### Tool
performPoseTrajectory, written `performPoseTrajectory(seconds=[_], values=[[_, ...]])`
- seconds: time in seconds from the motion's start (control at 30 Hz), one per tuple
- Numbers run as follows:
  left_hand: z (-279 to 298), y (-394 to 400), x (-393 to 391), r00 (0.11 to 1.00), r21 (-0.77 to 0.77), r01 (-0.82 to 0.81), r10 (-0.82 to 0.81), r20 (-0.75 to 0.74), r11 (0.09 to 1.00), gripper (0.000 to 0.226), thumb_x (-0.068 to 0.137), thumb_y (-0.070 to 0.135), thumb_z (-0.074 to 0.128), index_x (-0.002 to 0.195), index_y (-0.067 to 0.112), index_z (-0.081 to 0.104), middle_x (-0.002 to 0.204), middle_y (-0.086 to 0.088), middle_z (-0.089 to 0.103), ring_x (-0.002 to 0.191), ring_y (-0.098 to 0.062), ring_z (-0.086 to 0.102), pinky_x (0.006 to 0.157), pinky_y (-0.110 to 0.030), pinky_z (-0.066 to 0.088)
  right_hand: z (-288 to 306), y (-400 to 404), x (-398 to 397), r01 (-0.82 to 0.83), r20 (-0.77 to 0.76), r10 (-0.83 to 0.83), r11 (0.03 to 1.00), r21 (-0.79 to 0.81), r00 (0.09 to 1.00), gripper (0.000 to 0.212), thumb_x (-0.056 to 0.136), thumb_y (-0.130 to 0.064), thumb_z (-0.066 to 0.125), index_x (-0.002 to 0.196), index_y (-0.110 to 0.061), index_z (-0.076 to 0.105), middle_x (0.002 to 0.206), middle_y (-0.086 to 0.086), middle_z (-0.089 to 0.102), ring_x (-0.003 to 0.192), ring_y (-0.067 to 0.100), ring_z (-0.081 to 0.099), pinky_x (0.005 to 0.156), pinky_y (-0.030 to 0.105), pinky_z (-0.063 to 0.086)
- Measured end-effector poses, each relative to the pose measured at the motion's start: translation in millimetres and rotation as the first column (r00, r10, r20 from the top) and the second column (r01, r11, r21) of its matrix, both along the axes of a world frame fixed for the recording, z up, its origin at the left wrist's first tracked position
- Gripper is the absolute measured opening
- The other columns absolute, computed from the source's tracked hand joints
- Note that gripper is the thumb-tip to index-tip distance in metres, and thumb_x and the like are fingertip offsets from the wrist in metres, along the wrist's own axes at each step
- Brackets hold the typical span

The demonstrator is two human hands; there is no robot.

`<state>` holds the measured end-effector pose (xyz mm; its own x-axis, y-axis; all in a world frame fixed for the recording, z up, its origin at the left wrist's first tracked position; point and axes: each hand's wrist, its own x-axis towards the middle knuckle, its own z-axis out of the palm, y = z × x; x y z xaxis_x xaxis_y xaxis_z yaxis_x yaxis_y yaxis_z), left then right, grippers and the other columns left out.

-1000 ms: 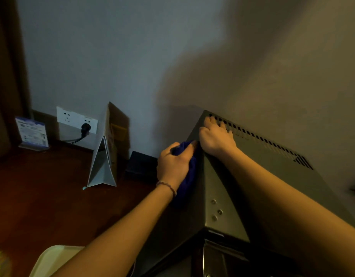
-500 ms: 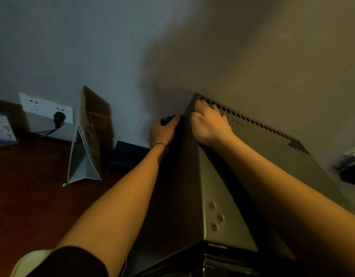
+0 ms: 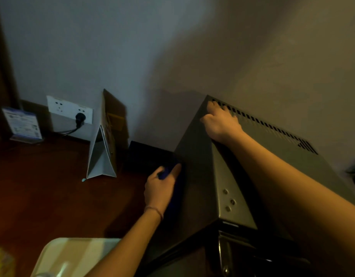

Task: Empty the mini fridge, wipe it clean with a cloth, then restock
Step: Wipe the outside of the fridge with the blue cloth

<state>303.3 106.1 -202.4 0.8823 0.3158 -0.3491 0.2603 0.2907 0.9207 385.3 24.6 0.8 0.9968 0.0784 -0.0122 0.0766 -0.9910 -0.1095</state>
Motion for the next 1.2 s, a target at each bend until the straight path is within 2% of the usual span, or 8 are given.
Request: performPoseTrajectory(seconds=[0.13, 0.27, 0.5, 0.6, 0.77, 0.97, 1.07, 1.2], values=[[17, 0, -58, 0.994, -0.038, -0.005, 0.01, 0.113, 0.999, 0.063, 0.052, 0.079, 0.071, 0.073, 0.02, 0.066, 0.072, -0.007, 0.065, 0.072, -0.03, 0.063, 0.077, -0.052, 0.052, 2, 2, -2, 0.008, -0.005, -0.008, 1.0, -0.021, 1.0, 0.057, 0.103, -0.027, 0.038, 0.157, -0.013, 0.023, 0.167, 0.006, 0.016, 0.154, 0.032, 0.007, 0.122, 0.056, 0.007], [49, 0, -92, 0.964, -0.062, -0.015, 0.031, 0.264, 0.998, 0.059, 0.061, 0.069, 0.073, 0.071, 0.012, 0.063, 0.069, -0.01, 0.063, 0.074, -0.034, 0.062, 0.077, -0.059, 0.05, 1, 2, -4, 0.006, -0.014, -0.007, 0.999, -0.04, 1.0, 0.064, 0.104, -0.027, 0.038, 0.16, -0.013, 0.012, 0.169, 0.005, 0.007, 0.155, 0.032, 0.001, 0.123, 0.053, 0.004], [100, 1, -83, 0.898, -0.053, -0.021, 0.042, 0.439, 0.998, 0.05, 0.068, 0.061, 0.073, 0.07, 0.012, 0.063, 0.069, -0.009, 0.064, 0.071, -0.032, 0.063, 0.074, -0.056, 0.05, -1, 0, -2, -0.006, -0.018, 0.005, 0.999, -0.05, 1.0, 0.07, 0.102, -0.029, 0.042, 0.161, -0.013, 0.009, 0.17, 0.005, 0.003, 0.155, 0.03, 0.0, 0.123, 0.053, 0.005], [104, -2, -44, 0.902, -0.058, -0.049, 0.07, 0.425, 0.997, 0.054, 0.067, 0.061, 0.076, 0.064, 0.011, 0.057, 0.064, -0.011, 0.061, 0.068, -0.037, 0.06, 0.072, -0.057, 0.051, -3, -1, -1, -0.017, -0.017, 0.016, 0.999, -0.039, 1.0, 0.068, 0.101, -0.027, 0.043, 0.16, -0.013, 0.013, 0.169, 0.005, 0.006, 0.155, 0.031, 0.003, 0.123, 0.054, 0.007], [93, -5, 23, 0.954, -0.007, -0.039, 0.04, 0.299, 0.999, 0.047, 0.065, 0.067, 0.069, 0.063, 0.021, 0.059, 0.058, 0.002, 0.06, 0.066, -0.027, 0.062, 0.071, -0.051, 0.055, -3, -2, 3, -0.013, -0.015, 0.013, 1.0, -0.023, 1.0, 0.067, 0.096, -0.027, 0.047, 0.157, -0.014, 0.02, 0.167, 0.003, 0.015, 0.154, 0.031, 0.009, 0.122, 0.056, 0.009], [61, -4, 65, 0.976, -0.029, -0.004, 0.011, 0.219, 1.0, 0.05, 0.054, 0.077, 0.067, 0.068, 0.029, 0.066, 0.072, -0.002, 0.068, 0.075, -0.026, 0.065, 0.071, -0.043, 0.052, -3, -3, 8, -0.009, -0.015, 0.009, 1.0, 0.003, 1.0, 0.077, 0.085, -0.033, 0.064, 0.152, -0.018, 0.03, 0.162, 0.003, 0.025, 0.152, 0.032, 0.015, 0.121, 0.057, 0.015], [45, -2, 75, 0.986, -0.027, 0.033, -0.028, 0.167, 0.999, 0.044, 0.068, 0.069, 0.073, 0.075, 0.026, 0.066, 0.085, -0.004, 0.071, 0.084, -0.026, 0.067, 0.081, -0.048, 0.056, -3, -4, 8, -0.006, -0.025, 0.006, 1.0, -0.001, 1.0, 0.09, 0.067, -0.036, 0.072, 0.148, -0.018, 0.036, 0.158, 0.003, 0.032, 0.148, 0.034, 0.023, 0.117, 0.059, 0.023], [27, 0, 70, 0.994, -0.031, 0.055, -0.052, 0.099, 0.998, 0.029, 0.082, 0.056, 0.071, 0.077, 0.032, 0.056, 0.089, -0.002, 0.066, 0.082, -0.019, 0.062, 0.08, -0.039, 0.052, -1, -3, 7, -0.008, -0.012, 0.008, 1.0, 0.005, 1.0, 0.103, 0.056, -0.039, 0.072, 0.15, -0.021, 0.035, 0.16, 0.002, 0.031, 0.148, 0.033, 0.024, 0.116, 0.058, 0.029]])
